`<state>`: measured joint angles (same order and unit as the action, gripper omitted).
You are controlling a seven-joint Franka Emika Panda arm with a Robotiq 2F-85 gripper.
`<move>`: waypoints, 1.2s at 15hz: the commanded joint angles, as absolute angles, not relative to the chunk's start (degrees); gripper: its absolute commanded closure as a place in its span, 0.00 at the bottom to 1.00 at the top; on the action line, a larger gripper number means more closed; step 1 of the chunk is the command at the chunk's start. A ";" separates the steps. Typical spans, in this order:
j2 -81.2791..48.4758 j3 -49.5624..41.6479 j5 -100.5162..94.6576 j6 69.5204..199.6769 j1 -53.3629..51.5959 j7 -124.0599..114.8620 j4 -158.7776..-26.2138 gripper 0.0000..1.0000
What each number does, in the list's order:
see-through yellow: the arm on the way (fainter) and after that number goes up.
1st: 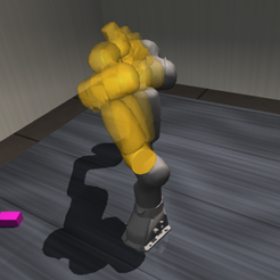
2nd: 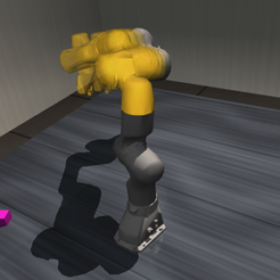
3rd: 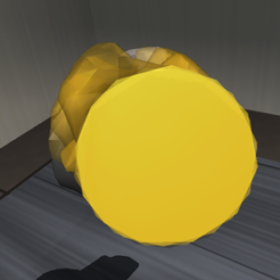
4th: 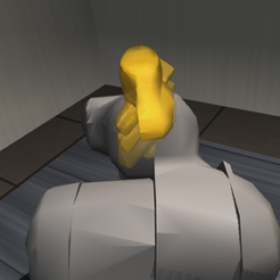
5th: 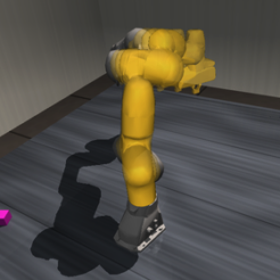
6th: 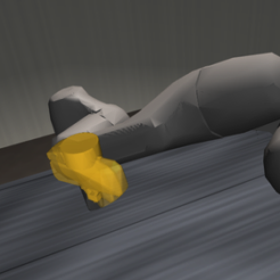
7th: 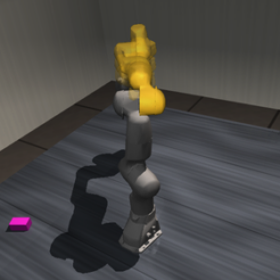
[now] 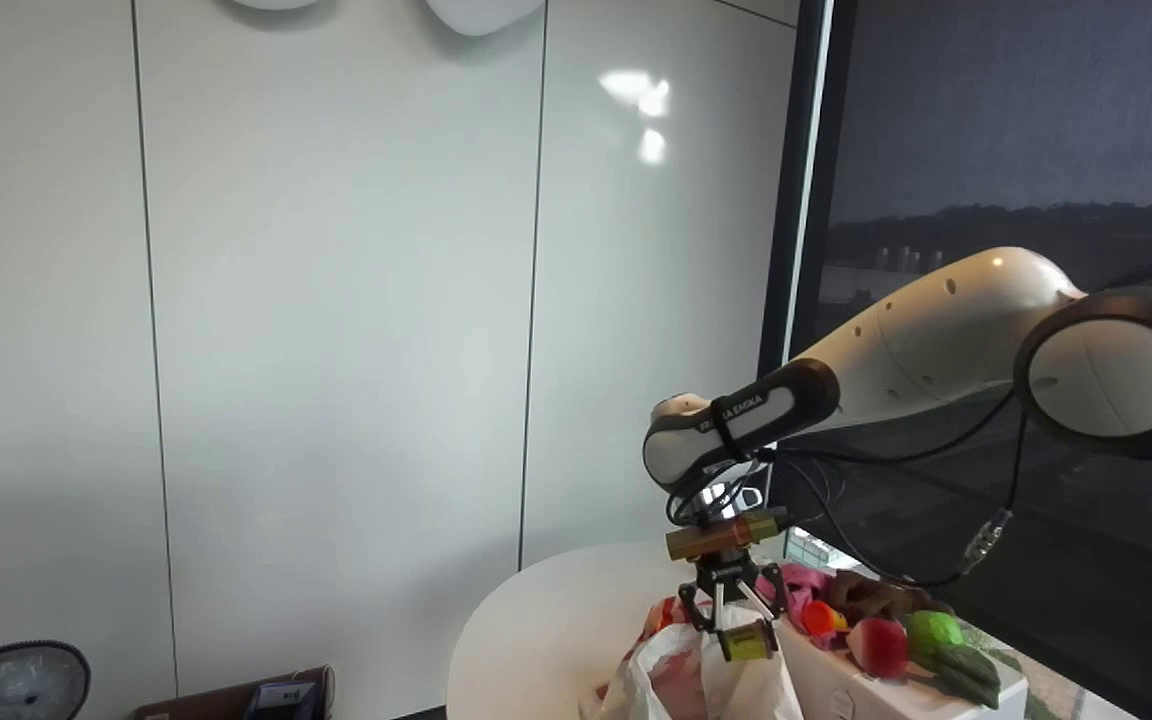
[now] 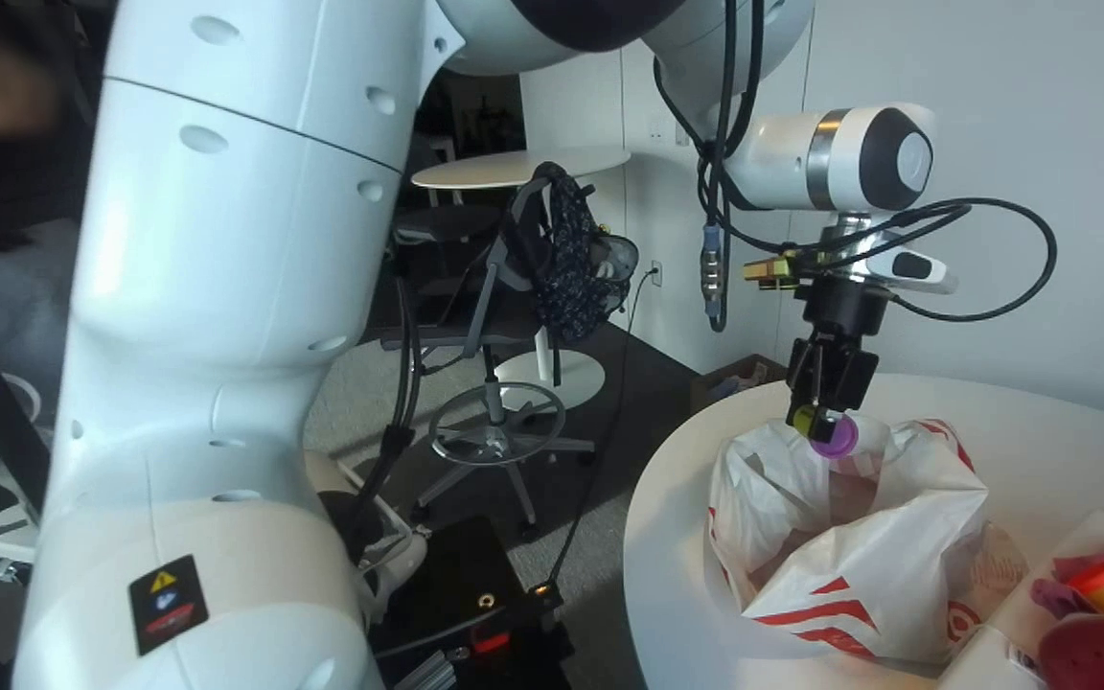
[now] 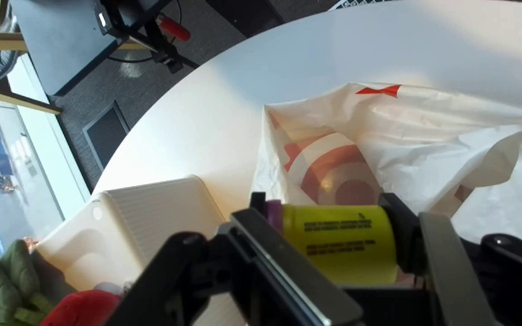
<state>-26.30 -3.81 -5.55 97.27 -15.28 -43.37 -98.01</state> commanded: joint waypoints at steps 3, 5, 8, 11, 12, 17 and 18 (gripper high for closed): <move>-15.19 -6.22 -9.18 100.84 -9.78 -51.91 -104.50 0.62; -12.90 -7.19 -10.61 102.73 -7.31 -53.91 -105.35 0.62; -11.88 -8.71 -14.52 107.04 -3.99 -57.75 -105.69 0.62; -13.50 -9.62 -19.26 112.76 -1.87 -61.93 -105.89 0.62; -14.30 -9.83 -20.85 114.88 -1.43 -63.06 -106.07 0.62; -19.98 -10.65 -24.73 123.81 -0.40 -66.24 -105.72 0.62; -21.30 -10.84 -24.88 124.88 -0.42 -66.55 -105.48 0.62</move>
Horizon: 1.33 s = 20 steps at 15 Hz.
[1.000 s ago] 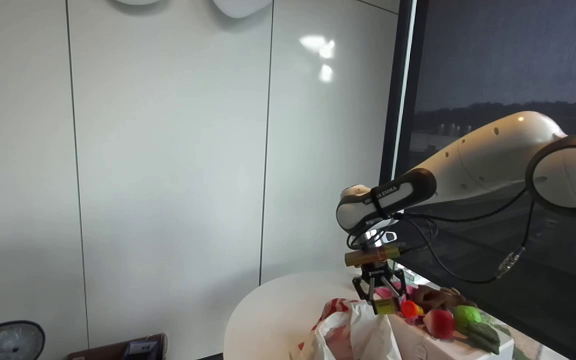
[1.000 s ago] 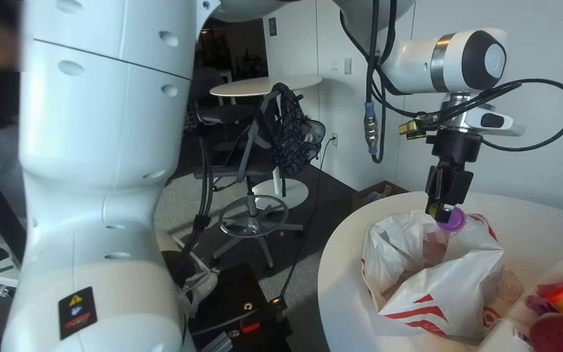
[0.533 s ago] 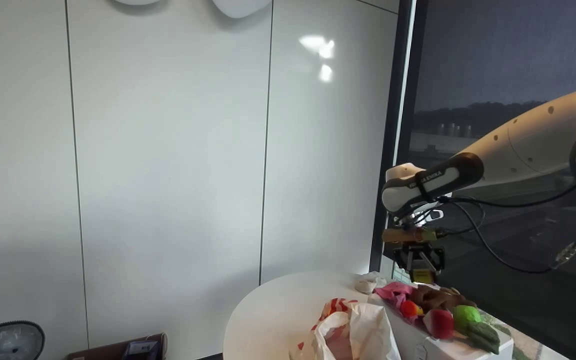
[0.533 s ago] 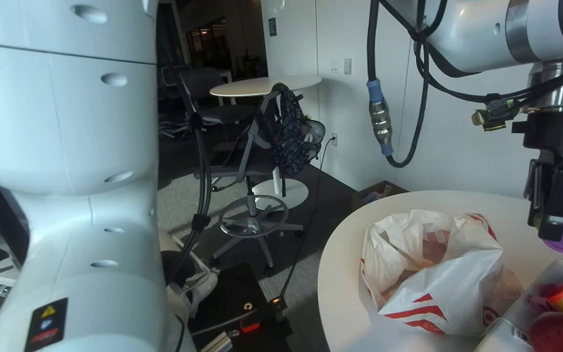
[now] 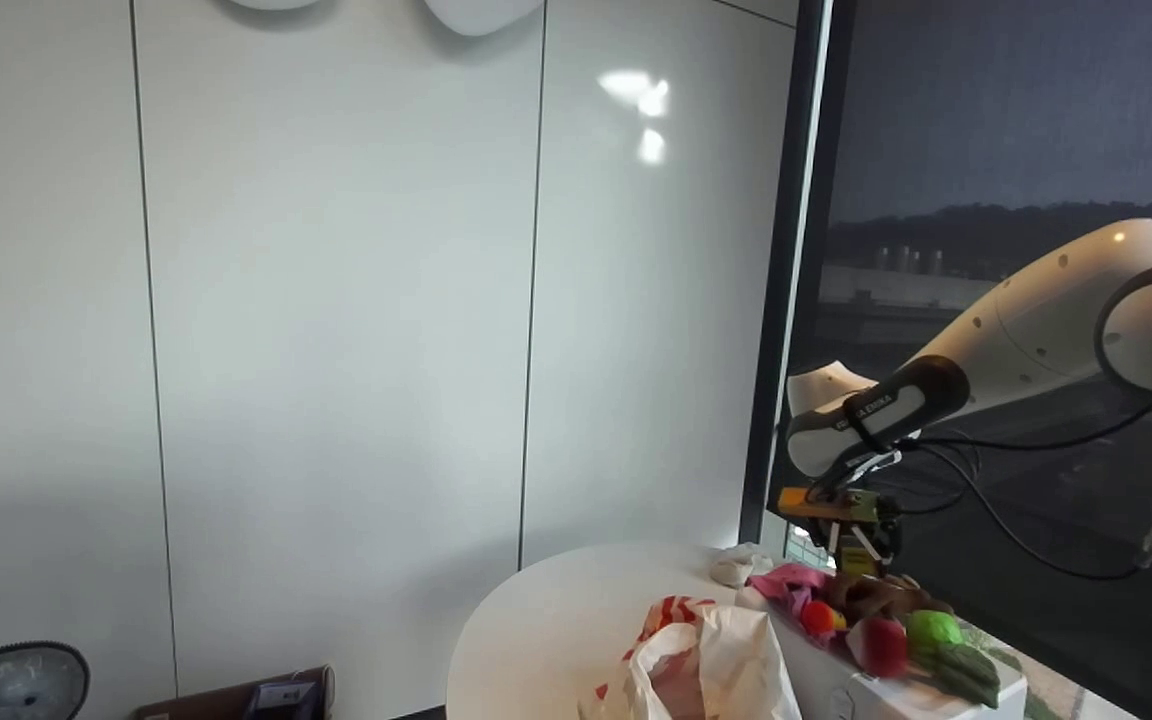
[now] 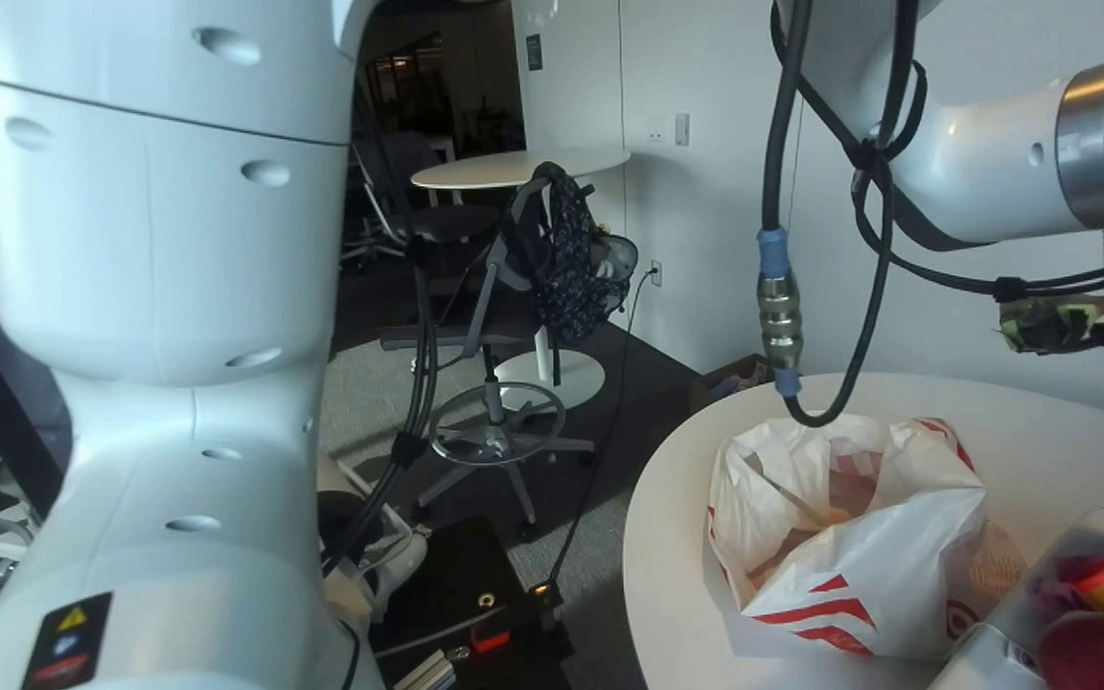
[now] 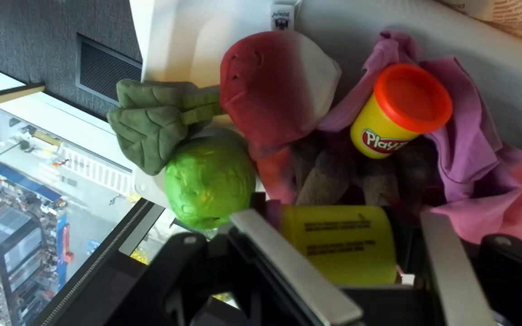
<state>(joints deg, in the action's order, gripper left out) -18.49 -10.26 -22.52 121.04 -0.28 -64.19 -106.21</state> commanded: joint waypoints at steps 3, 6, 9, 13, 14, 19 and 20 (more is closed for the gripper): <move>-24.24 -12.31 -27.90 126.85 -1.14 -68.40 -105.06 0.62; -25.54 -13.50 -30.18 128.32 -1.41 -69.91 -105.13 0.35; -24.70 -13.20 -29.20 129.68 -1.36 -69.58 -106.09 0.05; -19.66 -11.09 -26.19 130.48 -2.18 -67.79 -108.58 0.00; -17.74 -10.15 -25.45 129.82 -2.72 -67.28 -109.40 0.00; -11.49 -2.26 -13.01 128.59 -4.10 -58.83 -113.52 0.00; -11.07 -0.75 -10.01 128.53 -4.54 -57.06 -114.35 0.00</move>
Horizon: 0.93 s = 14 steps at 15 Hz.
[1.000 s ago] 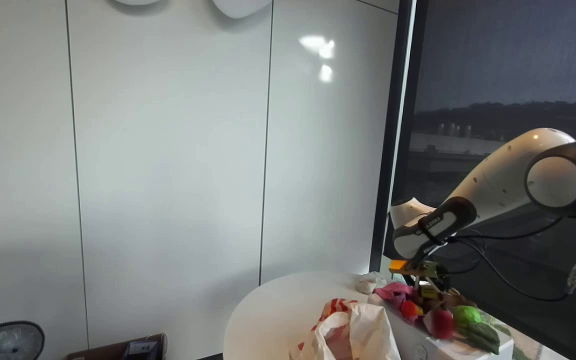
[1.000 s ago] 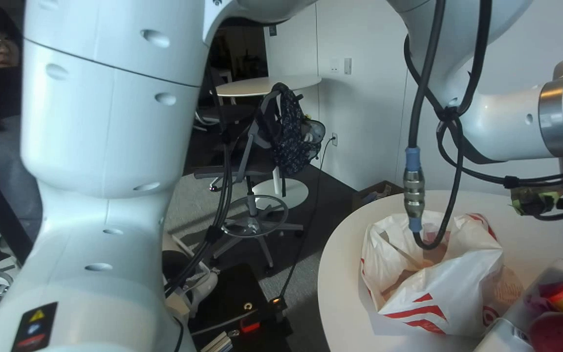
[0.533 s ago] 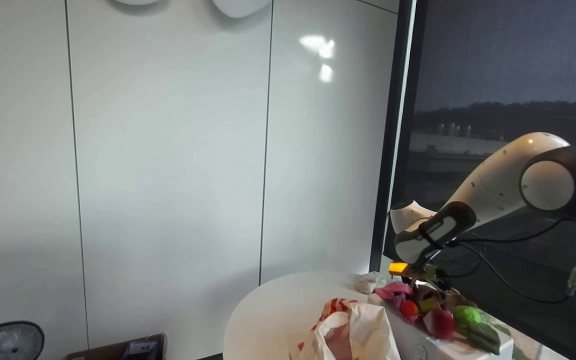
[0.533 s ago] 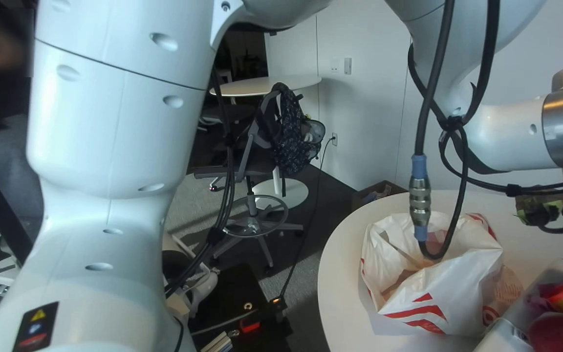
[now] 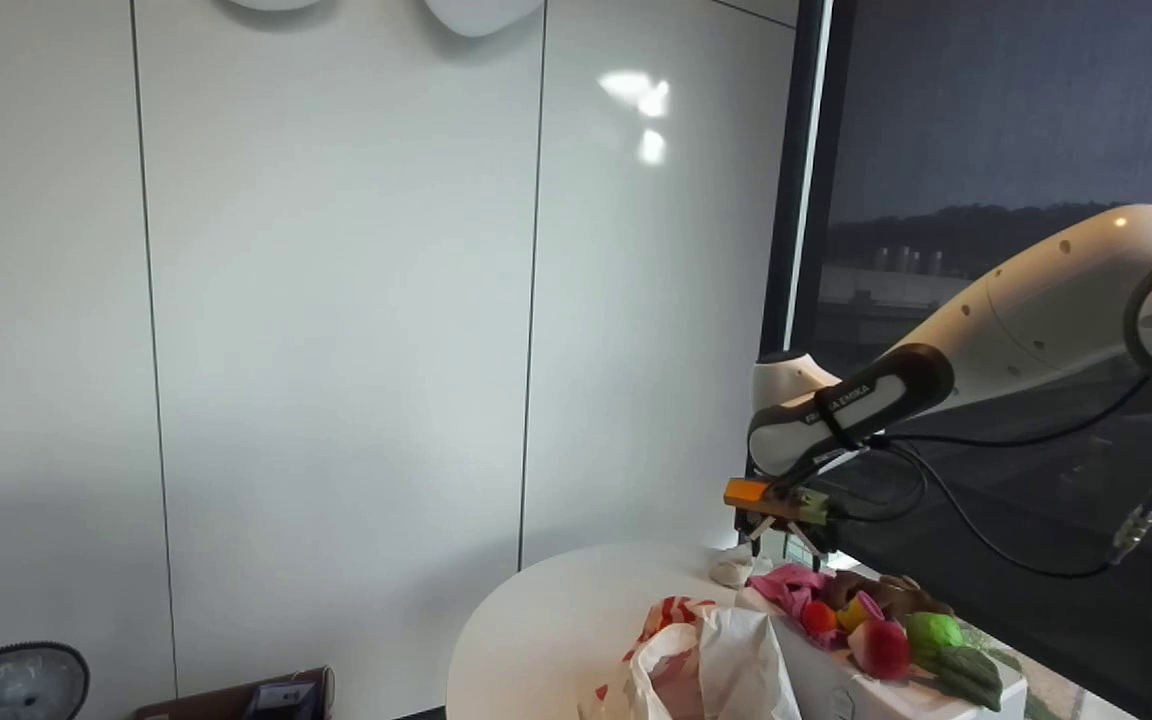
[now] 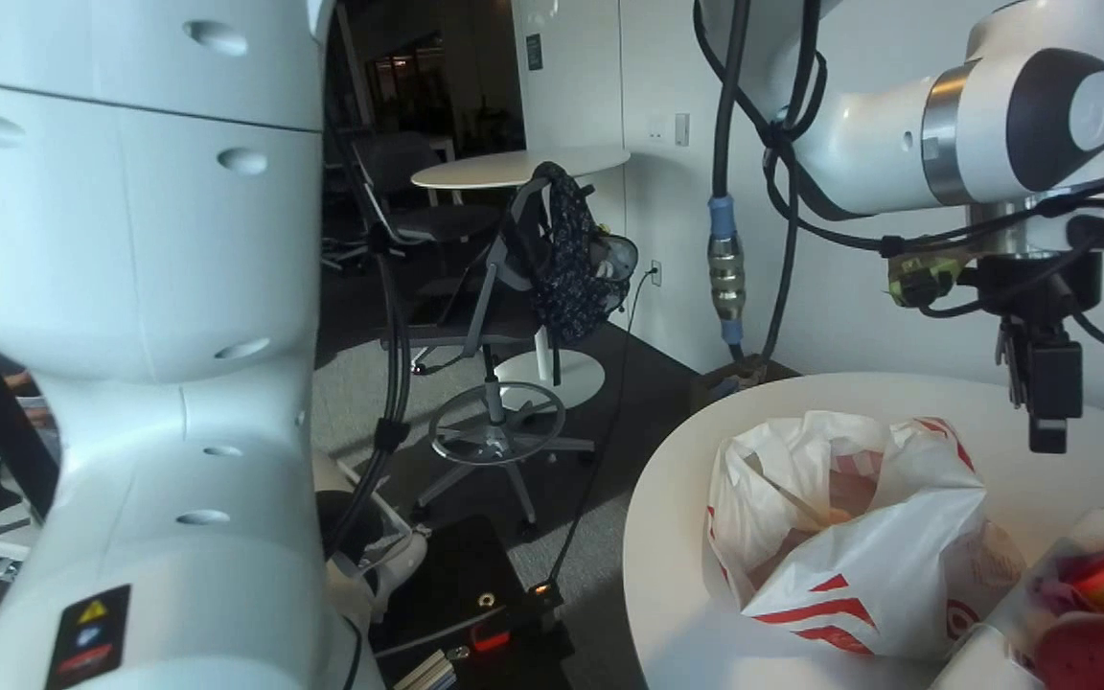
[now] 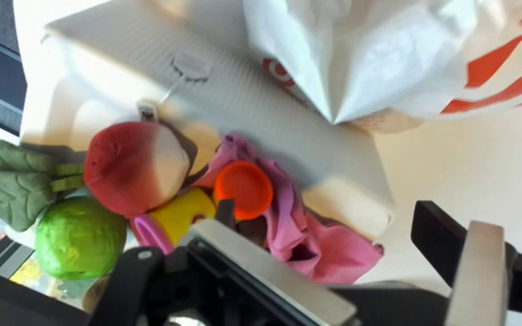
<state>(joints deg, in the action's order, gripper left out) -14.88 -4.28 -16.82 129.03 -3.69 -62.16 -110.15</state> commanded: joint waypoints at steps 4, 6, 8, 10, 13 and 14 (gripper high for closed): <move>-13.83 4.07 1.77 127.71 -5.85 -49.06 -116.22 0.00; -16.60 5.04 6.16 126.62 -6.04 -45.50 -116.33 0.00; -19.78 4.64 7.80 126.61 -6.57 -45.46 -116.02 0.00; -22.83 3.53 6.74 128.90 -7.20 -46.11 -116.04 0.00; -28.05 1.28 3.56 131.83 -8.37 -47.60 -115.51 0.00; -29.58 0.80 3.67 132.79 -8.62 -47.78 -115.35 0.00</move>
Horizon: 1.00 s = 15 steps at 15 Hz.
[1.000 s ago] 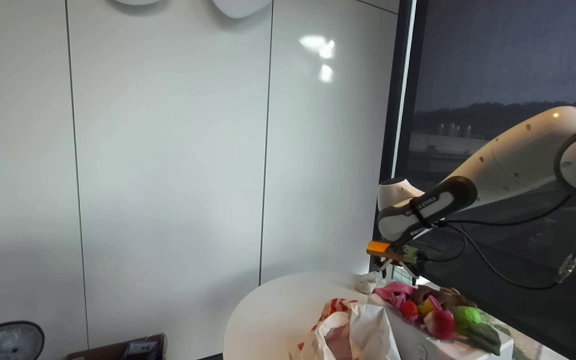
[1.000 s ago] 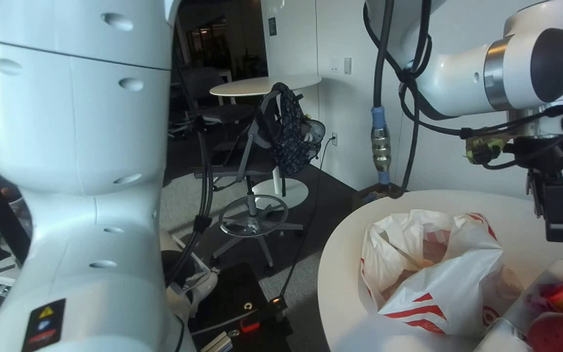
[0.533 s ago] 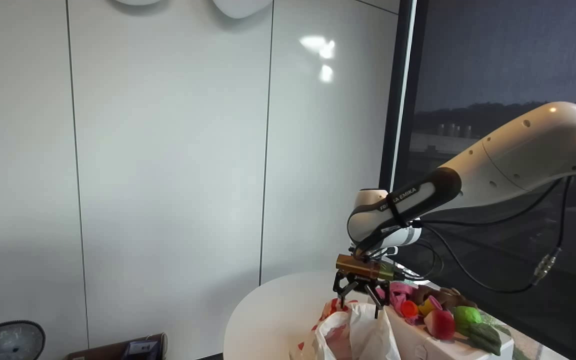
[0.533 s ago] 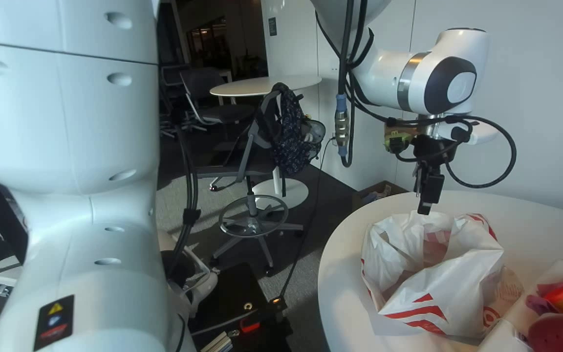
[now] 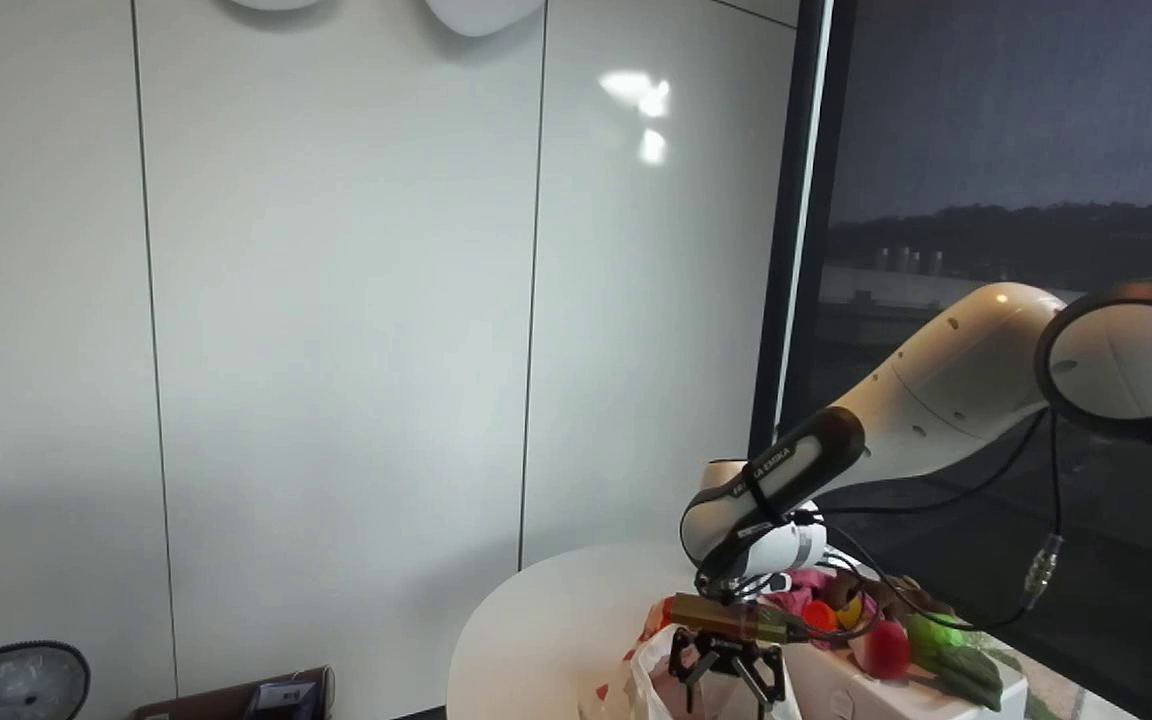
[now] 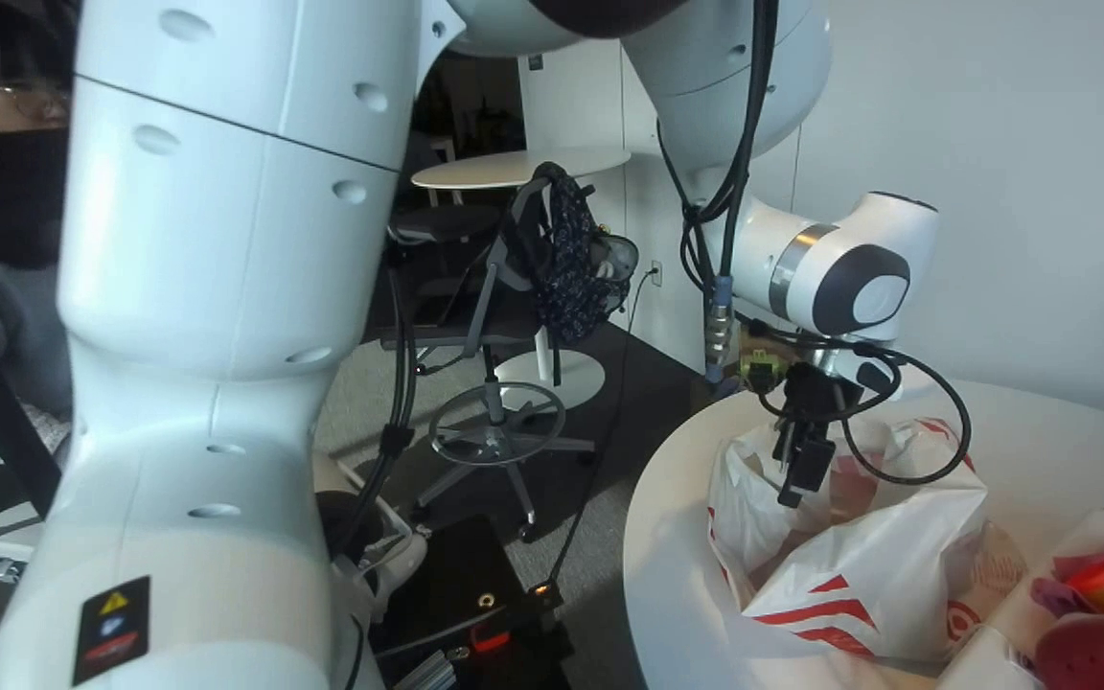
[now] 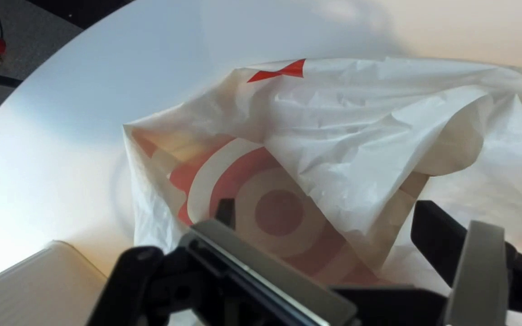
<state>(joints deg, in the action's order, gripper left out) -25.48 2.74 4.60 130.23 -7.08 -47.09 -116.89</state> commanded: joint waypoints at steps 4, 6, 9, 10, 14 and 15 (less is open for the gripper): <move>-34.83 -0.06 5.25 138.38 -10.06 -49.11 -115.12 0.00; -36.80 -0.79 4.71 141.59 -11.36 -50.17 -115.21 0.00; -39.10 -5.12 -0.09 145.59 -15.91 -53.77 -114.93 0.00; -39.41 -6.68 -1.75 146.55 -17.38 -55.23 -115.03 0.00; -39.17 -13.77 -10.08 148.73 -23.99 -63.07 -115.69 0.00; -39.22 -15.28 -12.30 149.26 -25.26 -65.11 -115.60 0.00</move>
